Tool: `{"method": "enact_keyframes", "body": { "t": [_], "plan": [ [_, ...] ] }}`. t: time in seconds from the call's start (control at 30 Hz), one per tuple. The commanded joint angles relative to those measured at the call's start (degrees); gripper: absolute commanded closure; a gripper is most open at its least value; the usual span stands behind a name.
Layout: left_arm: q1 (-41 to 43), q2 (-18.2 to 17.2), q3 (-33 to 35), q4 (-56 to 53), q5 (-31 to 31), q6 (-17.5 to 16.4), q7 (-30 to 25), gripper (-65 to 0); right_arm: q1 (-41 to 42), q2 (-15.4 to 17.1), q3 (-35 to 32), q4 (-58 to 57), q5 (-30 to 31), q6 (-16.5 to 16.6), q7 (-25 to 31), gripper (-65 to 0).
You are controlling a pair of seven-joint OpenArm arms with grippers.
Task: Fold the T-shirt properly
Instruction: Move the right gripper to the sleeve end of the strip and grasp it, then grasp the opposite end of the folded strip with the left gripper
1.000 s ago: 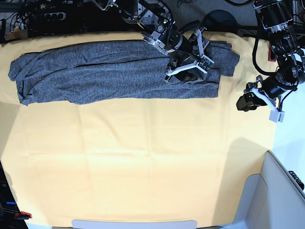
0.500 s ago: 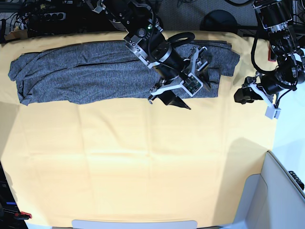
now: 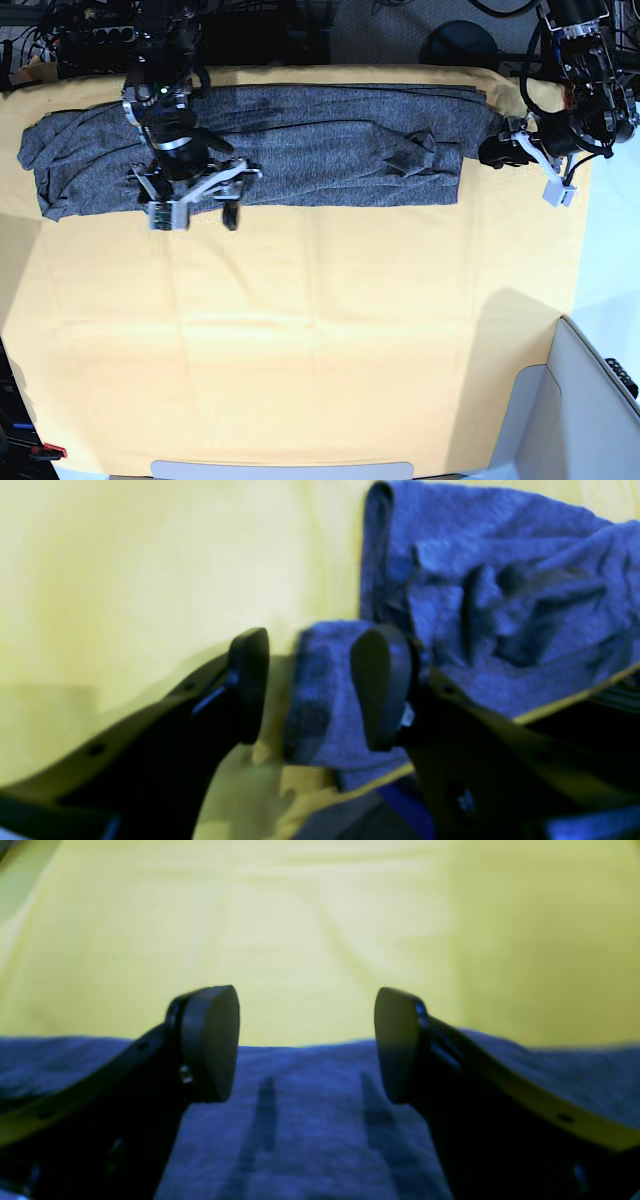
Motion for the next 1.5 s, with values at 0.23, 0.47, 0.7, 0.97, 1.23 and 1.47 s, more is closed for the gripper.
{"method": "enact_keyframes", "body": {
  "t": [0.23,0.47,0.7,0.97,1.23,1.47],
  "plan": [
    [-0.27,-1.06,0.19,-1.91,-4.96,-0.31,0.56,-29.3,-2.43,1.45,11.73,1.00,6.14,1.10,1.35,-42.1],
    [-0.27,-1.06,1.86,-3.66,-4.87,-0.31,0.29,-29.2,-3.75,3.91,14.37,1.00,8.51,1.10,1.53,-42.0],
    [-0.53,2.37,7.40,-3.66,-4.96,-0.31,0.38,-29.1,-3.75,3.82,17.71,0.91,8.60,1.10,1.35,-42.0],
    [-0.71,4.74,11.80,-3.66,-4.79,-0.31,0.03,-29.1,-4.54,3.82,18.68,0.91,8.60,1.10,1.35,-42.0],
    [-0.80,4.74,11.45,-3.66,-4.96,-0.31,-0.06,-29.0,-4.63,3.91,18.68,0.74,8.60,1.19,1.35,-42.0],
    [-0.80,4.65,11.27,-3.66,-10.24,-0.31,0.12,-29.2,-4.63,3.91,18.77,0.74,8.33,1.19,1.35,-42.0]
  ]
}}
